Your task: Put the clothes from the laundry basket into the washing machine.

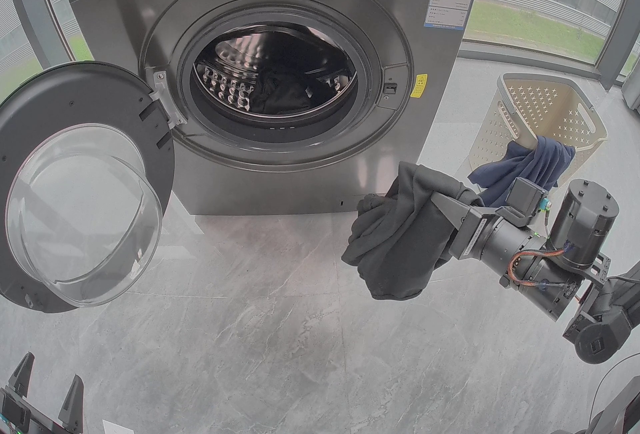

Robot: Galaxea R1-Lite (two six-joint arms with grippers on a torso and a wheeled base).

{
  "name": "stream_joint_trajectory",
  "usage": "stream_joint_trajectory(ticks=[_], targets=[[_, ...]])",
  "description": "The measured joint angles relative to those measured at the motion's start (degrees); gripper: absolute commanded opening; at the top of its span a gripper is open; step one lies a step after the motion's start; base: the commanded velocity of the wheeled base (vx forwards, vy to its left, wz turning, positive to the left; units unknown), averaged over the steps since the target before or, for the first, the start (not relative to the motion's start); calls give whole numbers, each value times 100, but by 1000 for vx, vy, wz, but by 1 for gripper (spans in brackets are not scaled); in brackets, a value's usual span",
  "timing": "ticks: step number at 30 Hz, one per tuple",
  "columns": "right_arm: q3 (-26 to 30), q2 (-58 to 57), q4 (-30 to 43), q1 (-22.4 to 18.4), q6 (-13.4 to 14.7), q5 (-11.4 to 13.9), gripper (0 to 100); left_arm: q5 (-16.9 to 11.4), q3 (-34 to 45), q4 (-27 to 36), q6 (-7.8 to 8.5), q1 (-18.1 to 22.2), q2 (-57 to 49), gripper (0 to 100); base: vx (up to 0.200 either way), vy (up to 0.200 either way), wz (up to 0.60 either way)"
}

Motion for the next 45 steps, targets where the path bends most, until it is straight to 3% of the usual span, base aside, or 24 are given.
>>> stream_joint_trajectory(ticks=[6, 15, 24, 29, 45], targets=[[138, -4, -12, -85, 0, 202, 0, 2, 0, 2, 0, 0, 0, 100, 0, 0, 0], [188, -1, -15, -96, 255, 240, 0, 2, 0, 0, 0, 0, 0, 100, 0, 0, 0], [80, -6, -26, -433, 614, 475, 0, 2, 0, -2, 0, -2, 0, 100, 0, 0, 0], [121, -11, -28, -552, 597, 730, 0, 2, 0, -2, 0, -2, 0, 100, 0, 0, 120], [168, -11, -44, -350, 414, 689, 0, 0, 0, -2, 7, 0, 0, 100, 0, 0, 75]])
